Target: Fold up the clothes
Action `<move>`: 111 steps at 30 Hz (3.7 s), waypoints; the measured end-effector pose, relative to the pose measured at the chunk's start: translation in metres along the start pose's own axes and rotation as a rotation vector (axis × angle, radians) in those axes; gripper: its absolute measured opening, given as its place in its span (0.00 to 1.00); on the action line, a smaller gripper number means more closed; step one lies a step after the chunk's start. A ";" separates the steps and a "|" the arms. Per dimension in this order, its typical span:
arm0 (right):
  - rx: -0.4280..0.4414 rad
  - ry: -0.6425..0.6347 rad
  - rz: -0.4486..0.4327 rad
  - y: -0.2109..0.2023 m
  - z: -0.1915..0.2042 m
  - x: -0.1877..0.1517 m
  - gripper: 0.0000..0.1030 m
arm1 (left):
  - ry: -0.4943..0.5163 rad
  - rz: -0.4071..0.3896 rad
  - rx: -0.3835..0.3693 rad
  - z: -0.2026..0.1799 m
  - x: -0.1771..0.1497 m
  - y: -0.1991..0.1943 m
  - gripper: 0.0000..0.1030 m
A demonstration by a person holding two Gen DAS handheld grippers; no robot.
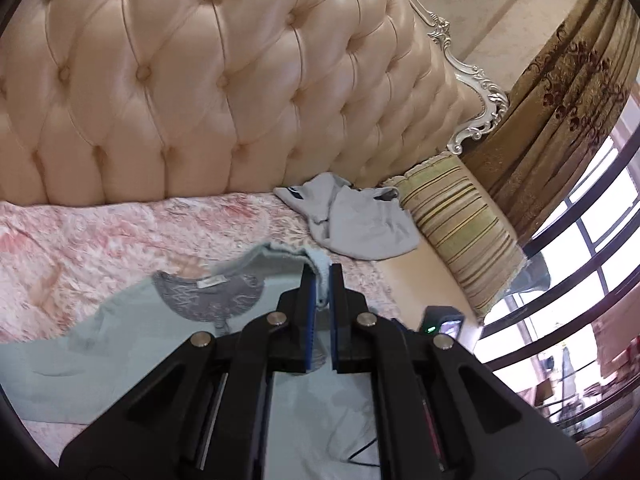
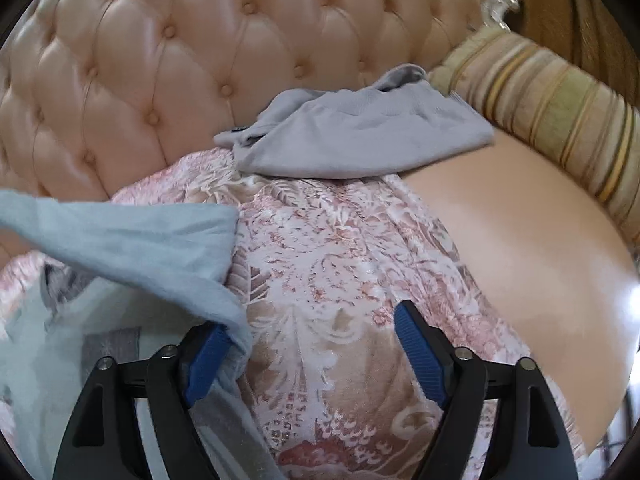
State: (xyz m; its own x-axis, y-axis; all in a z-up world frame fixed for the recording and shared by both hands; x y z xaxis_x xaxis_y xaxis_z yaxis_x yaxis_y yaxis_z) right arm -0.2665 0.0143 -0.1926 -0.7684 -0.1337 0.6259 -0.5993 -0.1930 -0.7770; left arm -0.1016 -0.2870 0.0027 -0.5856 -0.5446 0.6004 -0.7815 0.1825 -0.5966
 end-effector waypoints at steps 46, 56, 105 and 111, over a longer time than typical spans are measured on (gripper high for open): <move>0.030 -0.315 0.043 -0.012 0.008 -0.008 0.82 | -0.099 0.234 0.274 0.122 -0.146 0.061 0.08; 0.014 -0.505 -0.026 -0.021 0.031 -0.016 0.82 | -0.108 0.230 0.275 0.121 -0.146 0.062 0.08; 0.592 -0.006 0.295 0.087 0.022 0.071 0.06 | 0.187 0.151 0.384 0.102 -0.176 0.082 1.00; 0.560 -0.004 0.127 0.065 0.022 0.097 0.01 | 0.185 0.135 0.396 0.101 -0.176 0.082 1.00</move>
State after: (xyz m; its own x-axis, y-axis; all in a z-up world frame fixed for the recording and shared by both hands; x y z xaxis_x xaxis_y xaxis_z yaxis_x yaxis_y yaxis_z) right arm -0.3751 -0.0327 -0.1811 -0.8250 -0.1928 0.5312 -0.2911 -0.6608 -0.6919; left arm -0.0404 -0.2584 -0.2056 -0.7332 -0.3755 0.5670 -0.5743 -0.1045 -0.8119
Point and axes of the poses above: each gripper's, at about its wrist camera, not at the fingertips, and y roughly the way its jaws point, z to its left, x to its top, the point moved 1 cm from there along y, roughly the way its jaws point, and after that the axes turned 2 degrees about -z, right-handed, at the moved point
